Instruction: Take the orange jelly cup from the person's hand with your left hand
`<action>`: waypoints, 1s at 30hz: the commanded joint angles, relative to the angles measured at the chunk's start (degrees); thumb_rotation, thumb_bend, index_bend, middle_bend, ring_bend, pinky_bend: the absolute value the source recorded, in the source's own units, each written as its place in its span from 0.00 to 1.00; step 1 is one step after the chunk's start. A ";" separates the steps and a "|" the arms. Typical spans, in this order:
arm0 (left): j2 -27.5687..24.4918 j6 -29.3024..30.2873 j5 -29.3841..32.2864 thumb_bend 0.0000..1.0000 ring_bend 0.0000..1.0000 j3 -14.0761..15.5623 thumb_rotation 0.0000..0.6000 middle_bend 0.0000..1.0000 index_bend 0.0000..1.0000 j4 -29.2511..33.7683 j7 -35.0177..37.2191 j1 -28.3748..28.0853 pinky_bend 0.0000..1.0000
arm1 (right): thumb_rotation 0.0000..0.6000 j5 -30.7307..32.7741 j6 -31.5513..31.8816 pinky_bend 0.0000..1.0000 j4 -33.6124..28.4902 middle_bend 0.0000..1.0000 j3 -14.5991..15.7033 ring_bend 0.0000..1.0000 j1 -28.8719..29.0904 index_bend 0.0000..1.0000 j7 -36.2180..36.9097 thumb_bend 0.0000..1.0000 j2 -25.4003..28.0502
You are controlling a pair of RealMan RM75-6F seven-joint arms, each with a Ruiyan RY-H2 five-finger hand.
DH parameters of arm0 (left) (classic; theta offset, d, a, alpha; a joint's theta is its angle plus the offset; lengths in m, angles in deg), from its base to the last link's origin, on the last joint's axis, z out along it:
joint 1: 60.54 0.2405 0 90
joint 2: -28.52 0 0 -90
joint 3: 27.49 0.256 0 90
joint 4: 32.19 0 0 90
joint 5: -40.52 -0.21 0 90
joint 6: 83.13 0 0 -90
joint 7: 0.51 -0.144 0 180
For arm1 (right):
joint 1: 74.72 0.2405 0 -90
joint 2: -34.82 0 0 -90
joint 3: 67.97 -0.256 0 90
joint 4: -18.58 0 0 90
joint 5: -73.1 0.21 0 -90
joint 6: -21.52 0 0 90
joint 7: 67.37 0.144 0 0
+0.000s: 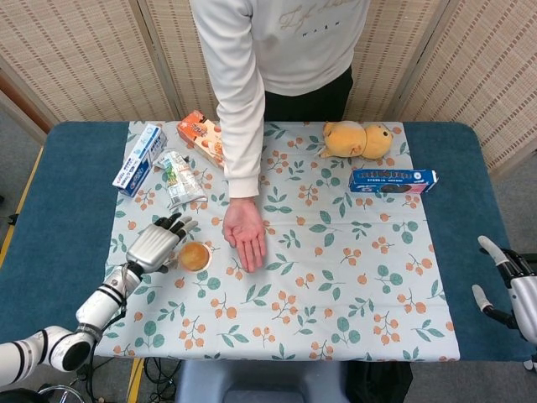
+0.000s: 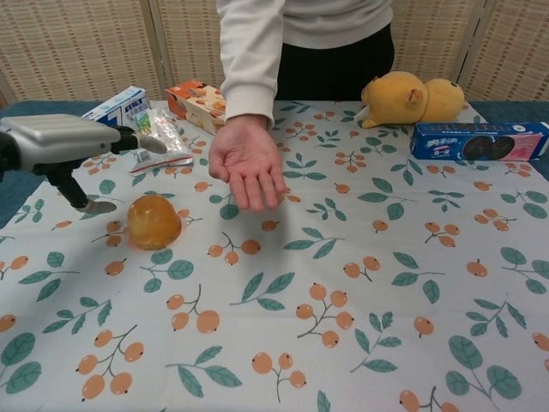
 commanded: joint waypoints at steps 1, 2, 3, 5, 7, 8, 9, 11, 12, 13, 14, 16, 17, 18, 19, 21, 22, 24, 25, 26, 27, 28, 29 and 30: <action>-3.30 8.05 2.35 0.31 0.02 -0.58 1.00 0.03 0.06 4.93 -1.79 4.99 0.17 | 1.00 0.08 -0.01 0.41 0.32 0.24 -0.03 0.19 0.01 0.10 0.25 0.38 -0.35; -4.13 9.77 2.78 0.31 0.02 -0.51 1.00 0.03 0.06 5.89 -2.10 6.15 0.17 | 1.00 0.12 -0.05 0.41 0.57 0.24 -0.04 0.19 0.03 0.10 0.44 0.38 -0.62; -4.71 11.04 3.02 0.31 0.02 -0.43 1.00 0.03 0.06 6.57 -2.33 7.02 0.17 | 1.00 0.13 -0.15 0.41 0.75 0.24 -0.02 0.19 0.07 0.10 0.61 0.38 -0.81; -5.73 14.24 3.49 0.31 0.02 -0.26 1.00 0.03 0.06 7.97 -2.74 9.17 0.17 | 1.00 0.14 -0.47 0.41 1.23 0.24 0.05 0.19 0.20 0.10 0.88 0.38 -1.16; -6.13 17.82 3.31 0.31 0.02 0.10 1.00 0.03 0.06 8.95 -3.20 11.49 0.17 | 1.00 0.12 -0.77 0.41 1.58 0.24 0.09 0.19 0.35 0.10 1.06 0.38 -1.46; -6.28 19.23 3.10 0.31 0.02 0.34 1.00 0.03 0.06 9.39 -3.33 12.48 0.17 | 1.00 0.10 -0.82 0.41 1.73 0.24 0.08 0.19 0.40 0.10 1.13 0.38 -1.59; -6.45 20.54 2.92 0.31 0.02 0.59 1.00 0.03 0.06 9.85 -3.41 13.47 0.17 | 1.00 0.11 -0.84 0.41 1.90 0.24 0.06 0.19 0.44 0.10 1.19 0.38 -1.74; -7.08 23.19 2.28 0.31 0.02 1.33 1.00 0.03 0.06 10.97 -3.59 15.65 0.17 | 1.00 0.21 -1.00 0.41 2.19 0.24 0.05 0.19 0.52 0.10 1.42 0.38 -2.01; -7.40 24.21 1.90 0.31 0.02 1.60 1.00 0.03 0.06 11.44 -3.63 16.50 0.17 | 1.00 0.26 -1.10 0.41 2.29 0.24 0.04 0.19 0.57 0.10 1.49 0.38 -2.08; -7.75 25.71 1.44 0.31 0.02 1.85 1.00 0.03 0.06 12.00 -3.65 17.65 0.17 | 1.00 0.28 -1.21 0.41 2.41 0.24 0.04 0.19 0.63 0.10 1.55 0.38 -2.13; -7.93 26.86 1.01 0.31 0.02 1.99 1.00 0.03 0.06 12.38 -3.65 18.48 0.17 | 1.00 0.28 -1.30 0.41 2.46 0.24 0.04 0.19 0.69 0.10 1.57 0.38 -2.15; -8.03 29.65 -0.37 0.31 0.02 2.11 1.00 0.03 0.06 12.99 -3.39 20.30 0.17 | 1.00 0.21 -1.43 0.41 2.50 0.24 0.02 0.19 0.82 0.10 1.61 0.38 -2.20; -7.88 30.95 -1.19 0.31 0.02 2.09 1.00 0.03 0.06 13.09 -3.18 21.05 0.17 | 1.00 0.17 -1.47 0.41 2.50 0.24 0.03 0.19 0.86 0.10 1.68 0.38 -2.22; -7.68 32.15 -2.13 0.31 0.02 2.10 1.00 0.03 0.06 13.05 -2.89 21.75 0.17 | 1.00 0.12 -1.51 0.41 2.47 0.24 0.07 0.19 0.88 0.10 1.78 0.38 -2.22; -7.46 33.49 -3.49 0.31 0.02 2.20 1.00 0.03 0.07 12.94 -2.50 22.58 0.17 | 1.00 0.10 -1.64 0.41 2.43 0.24 0.14 0.19 0.91 0.10 1.81 0.38 -2.17; -7.32 35.06 -5.19 0.31 0.02 2.45 1.00 0.03 0.07 12.78 -2.40 23.69 0.17 | 1.00 0.16 -1.80 0.41 2.35 0.24 0.22 0.19 0.92 0.10 1.67 0.38 -2.03; -7.31 35.60 -5.84 0.31 0.02 2.62 1.00 0.03 0.08 12.83 -2.62 24.16 0.17 | 1.00 0.19 -1.82 0.41 2.30 0.24 0.25 0.19 0.90 0.10 1.63 0.38 -1.96; -7.40 36.46 -7.08 0.31 0.02 2.97 1.00 0.03 0.08 13.28 -3.13 25.12 0.17 | 1.00 0.12 -1.70 0.41 2.24 0.24 0.31 0.19 0.83 0.10 1.72 0.38 -1.92; -7.39 36.77 -7.45 0.31 0.02 3.05 1.00 0.03 0.08 13.48 -3.35 25.52 0.17 | 1.00 -0.01 -1.59 0.41 2.24 0.24 0.33 0.19 0.81 0.10 1.84 0.38 -1.98; -7.30 37.27 -8.14 0.31 0.02 3.12 1.00 0.03 0.08 13.62 -3.44 26.02 0.17 | 1.00 -0.23 -1.47 0.41 2.27 0.24 0.40 0.19 0.79 0.10 2.08 0.38 -2.08; -7.11 37.74 -8.74 0.31 0.02 3.11 1.00 0.03 0.08 13.52 -3.29 26.42 0.17 | 1.00 -0.37 -1.43 0.41 2.31 0.24 0.46 0.20 0.79 0.10 2.24 0.38 -2.15; -6.83 38.29 -9.39 0.31 0.02 3.04 1.00 0.03 0.08 13.35 -3.11 26.92 0.17 | 1.00 -0.44 -1.42 0.41 2.40 0.24 0.50 0.20 0.79 0.10 2.32 0.38 -2.23; -6.68 38.57 -9.74 0.31 0.02 2.98 1.00 0.03 0.08 13.30 -3.06 27.24 0.17 | 1.00 -0.42 -1.49 0.41 2.46 0.24 0.52 0.20 0.81 0.10 2.31 0.38 -2.25; -6.61 38.74 -10.04 0.31 0.02 2.91 1.00 0.03 0.08 13.30 -3.11 27.50 0.17 | 1.00 -0.41 -1.57 0.41 2.48 0.24 0.54 0.20 0.84 0.10 2.27 0.38 -2.24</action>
